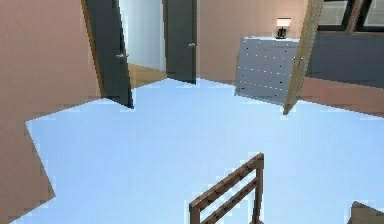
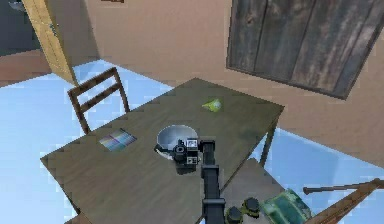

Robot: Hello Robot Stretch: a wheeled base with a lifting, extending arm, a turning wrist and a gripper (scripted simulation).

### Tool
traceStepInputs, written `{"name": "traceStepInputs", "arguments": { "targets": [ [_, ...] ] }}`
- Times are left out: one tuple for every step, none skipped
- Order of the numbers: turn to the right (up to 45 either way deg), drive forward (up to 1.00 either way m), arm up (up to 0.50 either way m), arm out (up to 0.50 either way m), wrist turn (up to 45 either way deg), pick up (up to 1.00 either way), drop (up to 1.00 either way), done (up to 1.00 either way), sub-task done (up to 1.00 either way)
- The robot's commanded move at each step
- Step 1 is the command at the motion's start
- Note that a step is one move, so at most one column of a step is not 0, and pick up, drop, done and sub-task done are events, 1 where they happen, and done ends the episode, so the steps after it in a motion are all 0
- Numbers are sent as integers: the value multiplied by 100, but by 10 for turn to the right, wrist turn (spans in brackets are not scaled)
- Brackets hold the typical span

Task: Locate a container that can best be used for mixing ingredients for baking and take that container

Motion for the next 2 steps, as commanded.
{"name": "traceStepInputs", "arguments": {
  "targets": [
    [0, 0, 10, 0, 0, 0, 0, 0, 0],
    [0, 0, 0, 0, 0, 0, 0, 100, 0]
  ]
}}
